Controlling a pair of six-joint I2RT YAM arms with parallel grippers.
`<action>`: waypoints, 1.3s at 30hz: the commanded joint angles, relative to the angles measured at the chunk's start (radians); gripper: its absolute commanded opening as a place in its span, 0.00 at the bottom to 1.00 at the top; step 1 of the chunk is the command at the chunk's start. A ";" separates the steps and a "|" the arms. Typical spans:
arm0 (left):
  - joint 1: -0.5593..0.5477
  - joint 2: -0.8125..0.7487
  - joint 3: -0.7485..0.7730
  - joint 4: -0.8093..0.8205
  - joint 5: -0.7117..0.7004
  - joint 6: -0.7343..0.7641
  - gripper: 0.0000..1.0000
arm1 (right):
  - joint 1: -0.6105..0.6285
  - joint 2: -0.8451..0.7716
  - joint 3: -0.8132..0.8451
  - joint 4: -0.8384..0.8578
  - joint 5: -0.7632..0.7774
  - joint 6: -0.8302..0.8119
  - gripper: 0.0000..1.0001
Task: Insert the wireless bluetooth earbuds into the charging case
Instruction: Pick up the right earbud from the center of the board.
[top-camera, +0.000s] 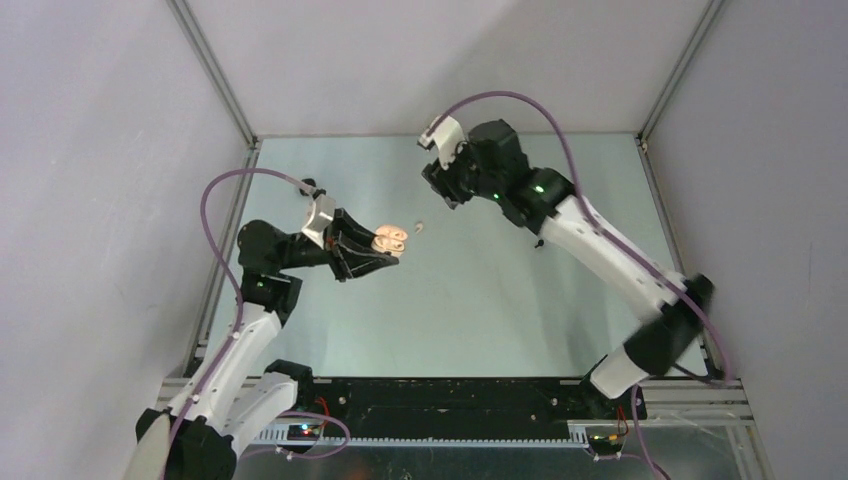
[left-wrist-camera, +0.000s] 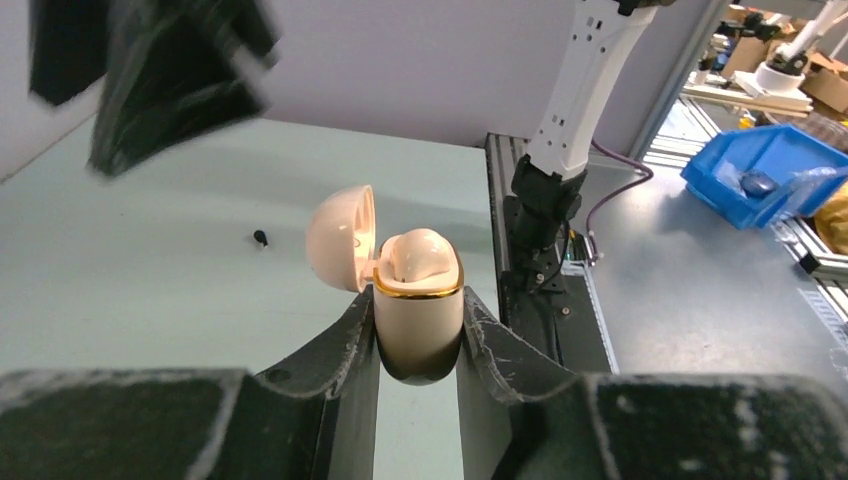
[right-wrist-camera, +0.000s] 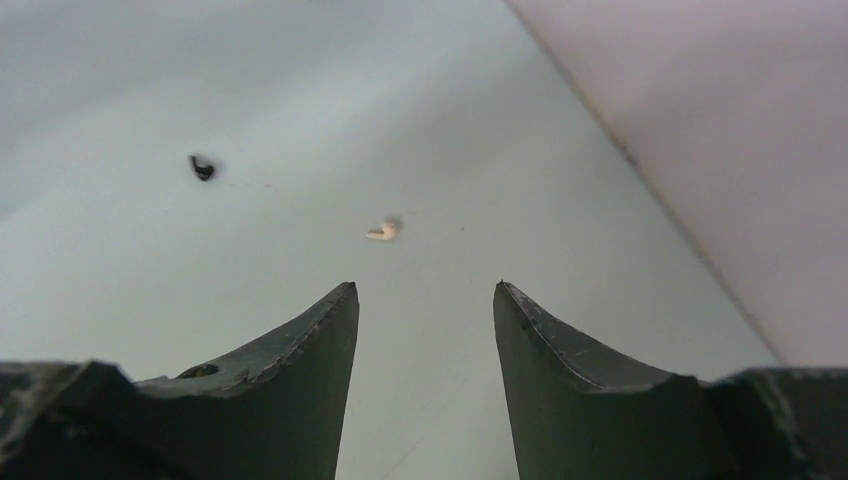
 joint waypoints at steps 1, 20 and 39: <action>0.027 -0.028 0.101 -0.348 -0.036 0.283 0.01 | -0.103 0.226 0.045 0.078 -0.131 0.093 0.56; 0.040 -0.010 0.142 -0.541 -0.028 0.420 0.04 | -0.200 0.982 0.714 -0.265 -0.356 0.301 0.55; 0.040 -0.004 0.150 -0.563 -0.015 0.435 0.04 | -0.260 1.113 0.714 -0.250 -0.424 0.556 0.47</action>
